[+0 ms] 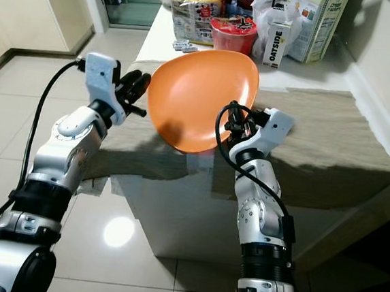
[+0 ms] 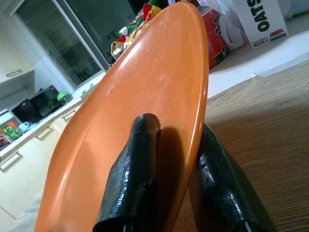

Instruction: Setting the table

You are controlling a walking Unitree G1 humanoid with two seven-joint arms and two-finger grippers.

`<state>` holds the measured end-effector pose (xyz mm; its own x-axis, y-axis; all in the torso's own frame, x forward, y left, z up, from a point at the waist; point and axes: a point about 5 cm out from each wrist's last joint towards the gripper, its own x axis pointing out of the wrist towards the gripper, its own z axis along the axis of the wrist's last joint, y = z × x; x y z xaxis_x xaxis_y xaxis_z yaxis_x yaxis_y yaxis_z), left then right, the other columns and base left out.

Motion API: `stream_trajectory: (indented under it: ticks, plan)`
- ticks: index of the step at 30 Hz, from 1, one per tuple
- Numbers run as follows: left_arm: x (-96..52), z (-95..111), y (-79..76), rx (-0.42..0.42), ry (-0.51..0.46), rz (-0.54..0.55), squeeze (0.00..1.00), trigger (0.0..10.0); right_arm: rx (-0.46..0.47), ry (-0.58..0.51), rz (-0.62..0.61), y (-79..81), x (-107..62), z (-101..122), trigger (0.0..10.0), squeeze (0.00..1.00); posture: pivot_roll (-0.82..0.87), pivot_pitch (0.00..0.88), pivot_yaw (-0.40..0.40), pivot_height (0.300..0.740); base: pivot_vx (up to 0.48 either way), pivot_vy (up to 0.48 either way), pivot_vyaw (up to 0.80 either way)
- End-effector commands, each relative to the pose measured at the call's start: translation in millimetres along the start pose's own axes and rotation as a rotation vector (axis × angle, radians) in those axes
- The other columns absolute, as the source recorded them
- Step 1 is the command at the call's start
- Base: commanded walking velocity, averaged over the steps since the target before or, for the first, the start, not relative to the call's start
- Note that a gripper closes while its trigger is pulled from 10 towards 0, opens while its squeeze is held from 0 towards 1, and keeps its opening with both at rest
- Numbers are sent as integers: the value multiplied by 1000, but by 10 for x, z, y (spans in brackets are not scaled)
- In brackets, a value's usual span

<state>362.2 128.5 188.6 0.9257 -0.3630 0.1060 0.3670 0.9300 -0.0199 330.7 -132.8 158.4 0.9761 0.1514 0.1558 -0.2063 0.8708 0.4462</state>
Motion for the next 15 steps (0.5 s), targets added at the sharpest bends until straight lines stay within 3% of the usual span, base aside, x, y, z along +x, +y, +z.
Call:
stream_trajectory:
  ticks: [1, 2, 8, 10, 15]
  plan:
    - [-90, -33, 17, -21, 11, 20, 0, 10000, 2, 89, -39, -20, -14, -167, 0, 0, -277, 31, 144, 740, 0, 0, 0]
    - [-90, -33, 17, -21, 11, 20, 0, 10000, 2, 89, -39, -20, -14, -167, 0, 0, -277, 31, 144, 740, 0, 0, 0]
    - [-350, -311, -17, -55, 74, 57, 0, 10000, -4, -41, 121, 360, 290, 266, 0, 0, -273, 10, 138, 740, 0, 0, 0]
    - [-378, -339, -17, -57, 84, 61, 0, 10000, -7, -54, 136, 391, 316, 317, 0, 0, -273, 10, 138, 740, 0, 0, 0]
    - [-501, -410, 3, -93, 106, 106, 0, 10000, -47, -140, 199, 470, 502, 701, 0, 0, -259, 0, 126, 740, 0, 0, 0]
